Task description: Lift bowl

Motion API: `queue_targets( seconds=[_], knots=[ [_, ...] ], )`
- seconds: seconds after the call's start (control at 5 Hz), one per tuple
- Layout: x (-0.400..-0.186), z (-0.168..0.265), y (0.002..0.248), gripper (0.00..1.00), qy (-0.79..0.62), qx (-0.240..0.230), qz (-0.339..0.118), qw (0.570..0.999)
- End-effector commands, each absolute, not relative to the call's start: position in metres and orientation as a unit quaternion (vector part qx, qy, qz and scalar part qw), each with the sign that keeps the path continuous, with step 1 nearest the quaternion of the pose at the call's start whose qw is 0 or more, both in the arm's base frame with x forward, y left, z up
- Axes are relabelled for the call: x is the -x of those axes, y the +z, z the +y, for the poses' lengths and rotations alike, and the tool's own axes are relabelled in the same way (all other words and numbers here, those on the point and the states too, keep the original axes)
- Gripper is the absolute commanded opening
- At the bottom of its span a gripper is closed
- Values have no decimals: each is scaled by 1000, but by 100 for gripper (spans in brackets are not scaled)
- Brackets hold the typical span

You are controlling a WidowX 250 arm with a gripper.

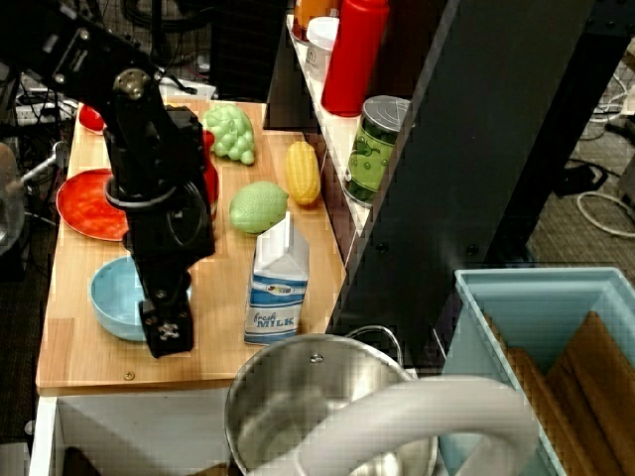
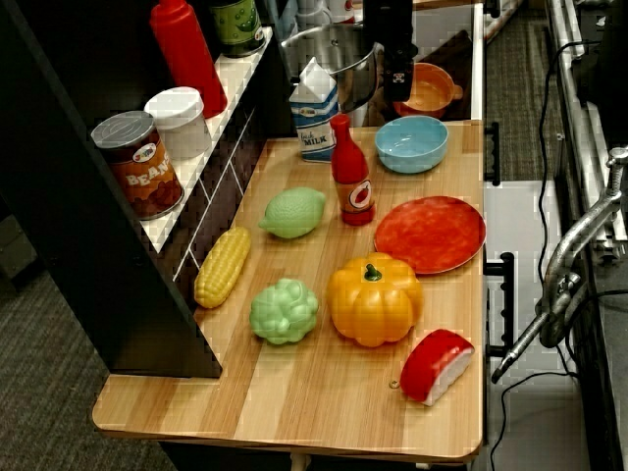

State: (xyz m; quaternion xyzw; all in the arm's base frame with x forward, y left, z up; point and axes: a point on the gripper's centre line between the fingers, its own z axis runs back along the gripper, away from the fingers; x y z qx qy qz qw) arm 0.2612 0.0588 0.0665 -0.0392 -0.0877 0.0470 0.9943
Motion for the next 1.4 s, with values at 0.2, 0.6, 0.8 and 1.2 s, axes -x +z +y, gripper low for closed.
queue_targets(
  seconds=[0.2,0.6,0.8,1.2],
  knots=[
    [-261,95,72,100,24,9,-61,998],
    [-255,97,63,100,22,5,-63,998],
    [-257,94,59,100,27,8,-68,997],
    [-263,92,49,100,49,0,-89,995]
  ],
)
